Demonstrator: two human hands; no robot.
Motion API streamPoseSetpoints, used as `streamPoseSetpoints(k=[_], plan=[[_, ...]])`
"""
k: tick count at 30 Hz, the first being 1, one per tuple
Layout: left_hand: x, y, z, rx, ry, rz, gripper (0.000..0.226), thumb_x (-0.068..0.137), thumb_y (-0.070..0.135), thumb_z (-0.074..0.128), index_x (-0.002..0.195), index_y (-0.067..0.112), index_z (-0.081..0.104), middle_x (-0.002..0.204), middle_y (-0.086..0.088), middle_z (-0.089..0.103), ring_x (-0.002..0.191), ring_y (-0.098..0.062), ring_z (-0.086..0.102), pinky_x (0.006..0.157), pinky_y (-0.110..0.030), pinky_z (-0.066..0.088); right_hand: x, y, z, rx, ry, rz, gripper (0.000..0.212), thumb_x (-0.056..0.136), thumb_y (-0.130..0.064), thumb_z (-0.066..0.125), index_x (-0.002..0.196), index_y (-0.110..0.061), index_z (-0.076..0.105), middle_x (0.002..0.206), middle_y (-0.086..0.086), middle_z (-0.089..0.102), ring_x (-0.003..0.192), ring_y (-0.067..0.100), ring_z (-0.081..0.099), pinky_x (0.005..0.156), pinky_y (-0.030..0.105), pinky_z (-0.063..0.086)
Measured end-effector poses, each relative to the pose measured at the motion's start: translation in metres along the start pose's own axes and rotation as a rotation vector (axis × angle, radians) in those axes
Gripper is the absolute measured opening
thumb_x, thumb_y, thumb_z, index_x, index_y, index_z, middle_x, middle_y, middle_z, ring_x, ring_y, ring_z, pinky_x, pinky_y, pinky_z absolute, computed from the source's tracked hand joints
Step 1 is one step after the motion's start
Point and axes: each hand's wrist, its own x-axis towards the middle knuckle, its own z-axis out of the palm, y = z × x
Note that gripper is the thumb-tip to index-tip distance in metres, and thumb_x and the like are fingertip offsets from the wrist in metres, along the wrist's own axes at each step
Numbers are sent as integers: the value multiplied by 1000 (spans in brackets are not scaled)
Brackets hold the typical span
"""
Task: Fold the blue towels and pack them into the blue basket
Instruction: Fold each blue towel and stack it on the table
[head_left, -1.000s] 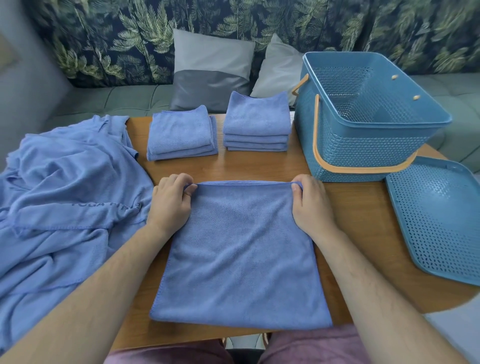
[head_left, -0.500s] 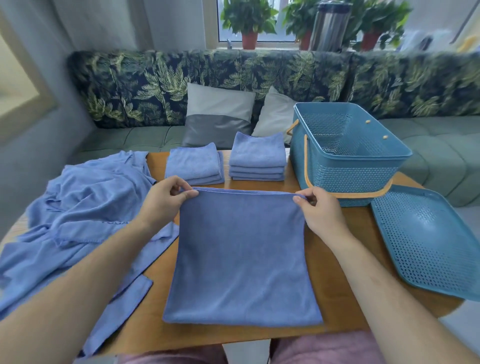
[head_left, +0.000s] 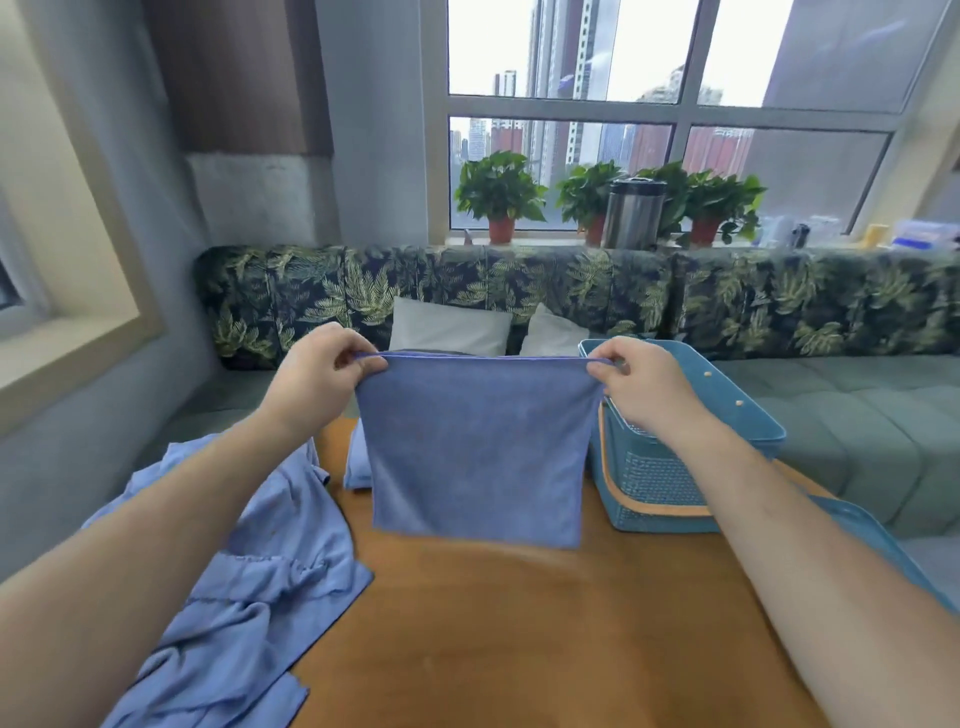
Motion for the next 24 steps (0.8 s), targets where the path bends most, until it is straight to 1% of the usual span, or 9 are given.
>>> streamPoseSetpoints(k=[4,7,10,12,15,18,20,22,24], plan=[[1,10,-8,-21,48,3,10,87,18,76,84,21,67,85,5,59,81,0,54,73,-9,38,-4,-11,-17,-11,-9,-28,6,96,-22,65,93,-24,70,80,2,70,73,19,62,64,29,44],[-25,7,-2,-90,-46,-69,10,93,15,70,89,22,63,85,5,65,77,-5,58,73,-18,43,-25,-1,-18,-34,-64,-43,10,95,-22,67,90,-29,69,83,0,71,79,21,64,72,34,49],[-68,-3,11,-194,-169,-158,14,97,12,64,90,21,57,82,-4,65,71,-17,57,71,-34,45,-62,19,-10,-29,-143,-37,19,94,-20,68,85,-36,66,86,-10,67,80,9,60,72,24,44],[-104,-7,22,-227,-243,-191,14,98,15,62,89,22,55,77,-2,60,68,-14,54,69,-32,43,-92,40,3,-23,-207,-4,20,92,-19,70,85,-37,66,87,-14,68,80,7,59,74,18,42],[-161,-10,39,-225,-331,-258,7,100,12,59,94,12,56,73,0,54,59,-2,46,63,-19,40,-144,73,25,70,-329,100,15,92,-16,70,90,-31,69,87,-6,73,73,16,61,73,30,47],[-205,-22,50,-187,-433,-296,11,100,14,59,91,18,56,72,5,56,58,-4,46,63,-30,42,-191,94,40,161,-431,170,18,95,-4,66,90,-21,67,86,7,74,79,16,62,78,34,46],[-223,-28,49,-193,-493,-309,15,99,17,61,88,26,56,74,6,57,59,-5,47,65,-35,42,-212,101,43,209,-469,220,16,96,-2,64,92,-17,68,80,7,73,78,14,61,76,33,44],[-231,-28,43,-222,-521,-343,12,99,19,62,89,22,58,76,4,56,60,-4,46,64,-32,41,-223,103,42,269,-504,255,13,96,-2,63,95,-13,69,81,4,73,77,12,62,74,27,46],[-234,-26,38,-250,-535,-361,11,99,21,62,89,18,59,74,10,56,61,-2,46,64,-27,40,-226,102,38,331,-518,277,10,98,-2,61,99,-8,69,84,3,74,78,10,63,73,22,49]])
